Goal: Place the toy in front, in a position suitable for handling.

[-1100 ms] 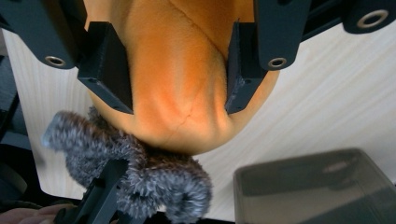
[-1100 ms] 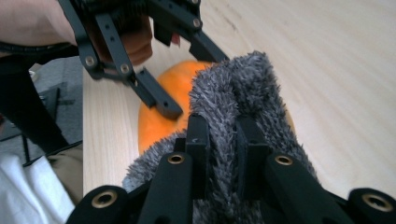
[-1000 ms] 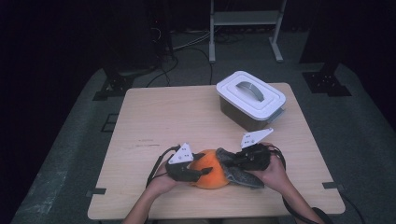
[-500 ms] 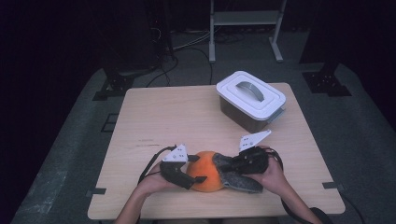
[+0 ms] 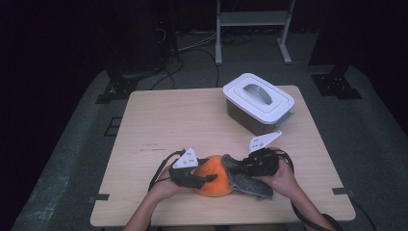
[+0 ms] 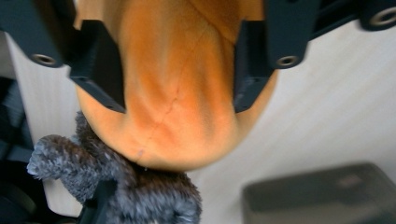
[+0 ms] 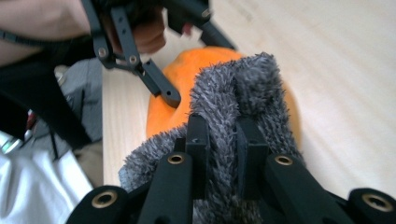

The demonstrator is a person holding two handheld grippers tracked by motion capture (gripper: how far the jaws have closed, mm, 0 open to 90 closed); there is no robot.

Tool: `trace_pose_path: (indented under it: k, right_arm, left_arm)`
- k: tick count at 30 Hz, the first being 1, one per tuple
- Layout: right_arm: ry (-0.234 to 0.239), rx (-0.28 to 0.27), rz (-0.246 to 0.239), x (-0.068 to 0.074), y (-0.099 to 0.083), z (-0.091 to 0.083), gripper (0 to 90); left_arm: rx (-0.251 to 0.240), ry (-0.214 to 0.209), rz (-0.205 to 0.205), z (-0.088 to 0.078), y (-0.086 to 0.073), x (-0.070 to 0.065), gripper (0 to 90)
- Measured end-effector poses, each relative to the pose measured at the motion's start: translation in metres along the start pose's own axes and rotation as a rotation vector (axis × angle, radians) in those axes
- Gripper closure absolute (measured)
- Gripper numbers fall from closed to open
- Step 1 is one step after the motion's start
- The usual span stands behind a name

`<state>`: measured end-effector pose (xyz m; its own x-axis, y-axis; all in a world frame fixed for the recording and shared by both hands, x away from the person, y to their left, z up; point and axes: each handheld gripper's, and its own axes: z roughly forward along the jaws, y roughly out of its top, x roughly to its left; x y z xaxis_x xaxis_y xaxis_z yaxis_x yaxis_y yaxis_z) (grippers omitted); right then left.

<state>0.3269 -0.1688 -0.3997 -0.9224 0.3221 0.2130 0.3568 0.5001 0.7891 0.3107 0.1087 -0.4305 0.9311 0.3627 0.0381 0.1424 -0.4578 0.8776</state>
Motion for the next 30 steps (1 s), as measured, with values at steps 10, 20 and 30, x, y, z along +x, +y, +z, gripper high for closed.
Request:
trace_pose_path:
  k: [10, 20, 30]
  right_arm:
    - [-0.049, -0.032, 0.0, -0.003, 0.001, -0.006, 77.7]
    - [0.021, 0.057, -0.055, 0.004, -0.007, 0.016, 76.7]
    - [-0.036, 0.039, -0.047, 0.002, -0.008, 0.012, 77.4]
  left_arm:
    - [-0.054, 0.074, 0.069, 0.008, 0.002, -0.008, 41.7]
    - [-0.002, 0.047, -0.036, -0.001, 0.002, 0.005, 8.6]
    - [0.017, 0.002, -0.065, -0.005, -0.01, 0.012, 33.2]
